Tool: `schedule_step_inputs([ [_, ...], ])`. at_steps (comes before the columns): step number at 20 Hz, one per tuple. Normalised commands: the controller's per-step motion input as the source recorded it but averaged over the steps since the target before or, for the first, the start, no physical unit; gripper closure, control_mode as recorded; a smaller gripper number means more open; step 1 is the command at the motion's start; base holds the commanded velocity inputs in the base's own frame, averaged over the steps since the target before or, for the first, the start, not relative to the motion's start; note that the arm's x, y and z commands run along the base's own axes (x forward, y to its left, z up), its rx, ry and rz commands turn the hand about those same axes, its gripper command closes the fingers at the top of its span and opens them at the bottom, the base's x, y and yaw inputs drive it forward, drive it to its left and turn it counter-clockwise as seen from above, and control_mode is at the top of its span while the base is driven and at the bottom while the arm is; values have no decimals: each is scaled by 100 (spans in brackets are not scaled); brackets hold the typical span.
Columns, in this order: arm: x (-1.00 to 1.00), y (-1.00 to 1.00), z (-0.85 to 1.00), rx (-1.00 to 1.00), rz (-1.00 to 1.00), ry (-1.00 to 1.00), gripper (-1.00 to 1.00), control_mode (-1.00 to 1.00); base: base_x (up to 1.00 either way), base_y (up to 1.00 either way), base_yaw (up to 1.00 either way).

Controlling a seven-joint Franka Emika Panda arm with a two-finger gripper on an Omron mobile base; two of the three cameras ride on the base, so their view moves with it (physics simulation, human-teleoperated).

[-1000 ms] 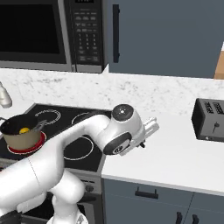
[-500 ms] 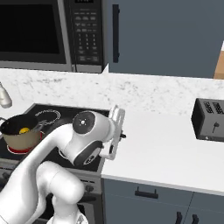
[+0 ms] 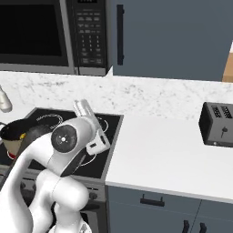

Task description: Put the lemon and lemon wedge in the pot. Retrieve the spatula and lightly stir the vegetables in the pot.

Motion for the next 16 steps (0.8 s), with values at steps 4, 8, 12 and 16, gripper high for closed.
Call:
schedule_step_inputs([
  [4, 0, 81, 73, -42, 56, -18, 100, -100, 0, 0, 0],
  [8, 0, 99, 63, -41, 47, -17, 100, -100, 0, 0, 0],
  [12, -4, 100, 19, -37, 41, -24, 100, -100, 0, 0, 0],
  [16, -29, 100, 0, -33, 29, -50, 100, -100, 0, 0, 0],
])
